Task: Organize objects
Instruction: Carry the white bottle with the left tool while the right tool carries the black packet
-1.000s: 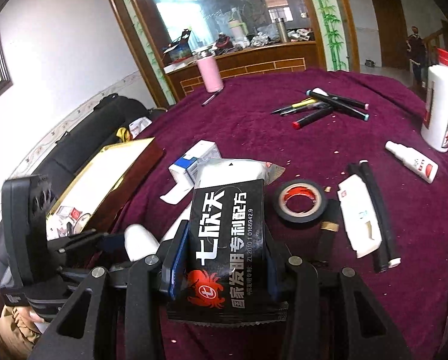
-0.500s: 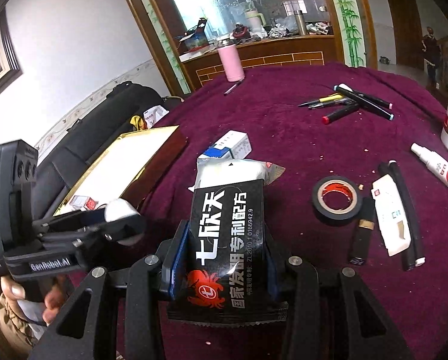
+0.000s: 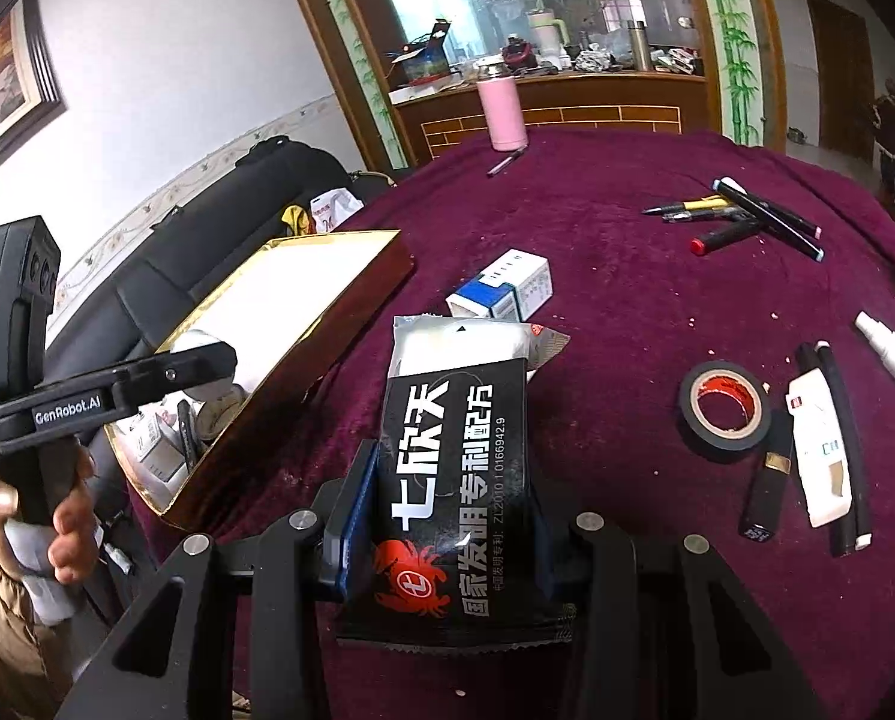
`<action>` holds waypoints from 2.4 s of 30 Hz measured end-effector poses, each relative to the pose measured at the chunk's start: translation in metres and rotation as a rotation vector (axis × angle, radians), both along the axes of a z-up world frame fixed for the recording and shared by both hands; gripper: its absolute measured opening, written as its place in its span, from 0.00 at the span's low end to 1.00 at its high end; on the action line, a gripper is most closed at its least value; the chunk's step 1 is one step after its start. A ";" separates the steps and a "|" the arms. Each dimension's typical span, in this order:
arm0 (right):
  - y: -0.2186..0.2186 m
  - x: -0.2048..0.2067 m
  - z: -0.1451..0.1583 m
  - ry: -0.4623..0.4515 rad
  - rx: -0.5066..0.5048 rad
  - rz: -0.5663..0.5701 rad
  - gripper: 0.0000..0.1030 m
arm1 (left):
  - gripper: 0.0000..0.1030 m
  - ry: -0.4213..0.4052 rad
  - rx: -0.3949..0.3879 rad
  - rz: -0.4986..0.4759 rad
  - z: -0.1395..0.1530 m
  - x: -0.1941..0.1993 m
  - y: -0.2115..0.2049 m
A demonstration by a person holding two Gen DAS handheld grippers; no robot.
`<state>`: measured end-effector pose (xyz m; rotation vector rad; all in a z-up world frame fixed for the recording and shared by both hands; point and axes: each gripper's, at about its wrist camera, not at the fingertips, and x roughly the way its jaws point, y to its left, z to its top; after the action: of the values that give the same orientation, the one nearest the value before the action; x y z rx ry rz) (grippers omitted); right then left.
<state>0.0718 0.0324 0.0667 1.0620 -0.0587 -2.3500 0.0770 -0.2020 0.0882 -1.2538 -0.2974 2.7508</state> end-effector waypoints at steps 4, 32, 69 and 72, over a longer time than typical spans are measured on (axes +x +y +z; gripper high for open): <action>-0.007 0.001 0.003 0.009 0.007 0.014 0.45 | 0.62 -0.013 -0.004 0.013 -0.001 0.002 -0.012; -0.054 0.001 0.012 0.050 0.026 0.094 0.45 | 0.62 -0.042 -0.041 0.097 0.005 0.016 -0.071; -0.151 -0.039 0.022 0.015 0.043 0.201 0.46 | 0.62 -0.100 -0.053 0.117 0.008 -0.016 -0.135; -0.158 -0.043 0.019 0.004 0.047 0.208 0.46 | 0.62 -0.111 -0.048 0.123 0.004 -0.021 -0.142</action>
<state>0.0292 -0.1252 0.0853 1.0333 0.1047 -2.1757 0.0557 -0.3437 0.0920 -1.4509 -0.3310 2.8102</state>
